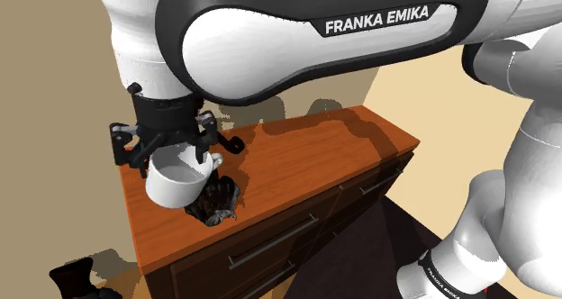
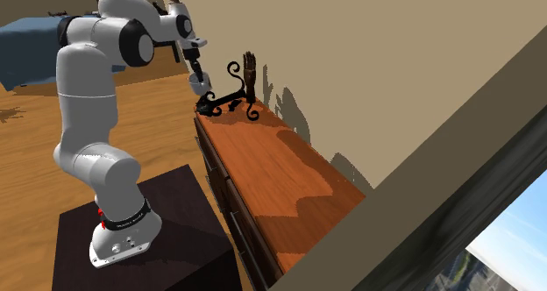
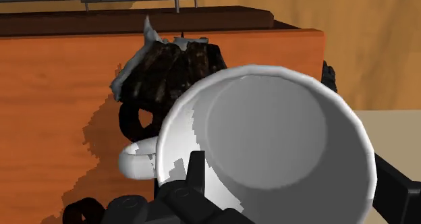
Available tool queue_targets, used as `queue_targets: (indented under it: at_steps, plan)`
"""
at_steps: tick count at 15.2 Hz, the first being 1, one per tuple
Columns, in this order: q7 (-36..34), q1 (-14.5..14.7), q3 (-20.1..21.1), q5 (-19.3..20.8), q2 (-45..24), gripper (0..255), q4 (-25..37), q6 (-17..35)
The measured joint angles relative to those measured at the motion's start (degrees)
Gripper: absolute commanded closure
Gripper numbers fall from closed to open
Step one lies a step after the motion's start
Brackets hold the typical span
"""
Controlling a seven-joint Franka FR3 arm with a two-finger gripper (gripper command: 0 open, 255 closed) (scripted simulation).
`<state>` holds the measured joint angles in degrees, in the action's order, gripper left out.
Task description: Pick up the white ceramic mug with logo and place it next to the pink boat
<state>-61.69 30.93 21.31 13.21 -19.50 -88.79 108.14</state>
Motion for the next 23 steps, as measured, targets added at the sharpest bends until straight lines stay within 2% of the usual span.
queue_targets:
  at_steps: [6,14,20,21,23]
  plan:
    - [5.0,-5.0,-0.91,-4.54,15.13,0,-15.66,5.46]
    - [4.87,-5.42,-1.32,-3.97,14.7,0,-19.9,10.49]
    - [4.79,-5.42,-1.34,-3.85,14.51,0,-20.17,10.96]
    - [4.79,-5.42,-1.34,-3.85,14.51,255,-20.17,10.97]
    - [4.78,-5.41,-1.33,-3.86,14.53,255,-20.15,11.0]
